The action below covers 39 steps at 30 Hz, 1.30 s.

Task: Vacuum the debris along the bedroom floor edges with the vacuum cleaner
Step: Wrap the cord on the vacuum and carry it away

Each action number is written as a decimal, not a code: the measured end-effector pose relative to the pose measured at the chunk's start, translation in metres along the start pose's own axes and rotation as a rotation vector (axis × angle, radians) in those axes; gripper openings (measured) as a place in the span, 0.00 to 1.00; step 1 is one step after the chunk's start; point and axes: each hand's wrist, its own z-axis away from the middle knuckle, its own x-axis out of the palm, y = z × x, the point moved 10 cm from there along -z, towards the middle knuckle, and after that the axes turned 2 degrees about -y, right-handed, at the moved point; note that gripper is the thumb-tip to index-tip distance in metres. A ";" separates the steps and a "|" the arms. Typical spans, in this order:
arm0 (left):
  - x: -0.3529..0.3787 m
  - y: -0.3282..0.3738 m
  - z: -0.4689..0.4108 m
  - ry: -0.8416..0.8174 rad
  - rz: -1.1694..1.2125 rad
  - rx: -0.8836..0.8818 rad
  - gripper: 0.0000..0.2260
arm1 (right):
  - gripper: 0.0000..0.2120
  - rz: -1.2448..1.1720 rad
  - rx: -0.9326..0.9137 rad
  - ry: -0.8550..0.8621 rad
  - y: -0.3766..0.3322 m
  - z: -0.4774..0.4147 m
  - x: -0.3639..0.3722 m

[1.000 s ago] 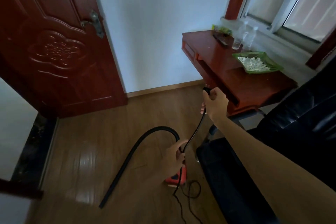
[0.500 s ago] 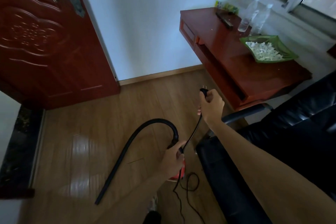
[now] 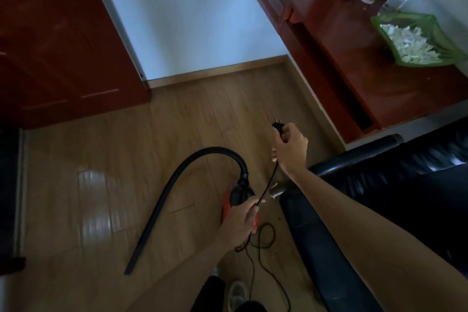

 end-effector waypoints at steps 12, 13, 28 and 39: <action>0.054 -0.122 -0.047 -0.019 0.067 -0.209 0.15 | 0.10 0.042 0.101 -0.125 0.126 -0.041 0.088; 0.060 -0.135 -0.051 -0.014 0.072 -0.232 0.15 | 0.10 0.041 0.116 -0.136 0.139 -0.044 0.095; 0.162 -0.296 -0.099 -0.019 0.173 -0.466 0.16 | 0.10 0.020 0.320 -0.274 0.345 -0.076 0.184; 0.191 -0.375 -0.115 -0.135 0.152 -0.575 0.11 | 0.10 0.094 0.363 -0.382 0.435 -0.094 0.237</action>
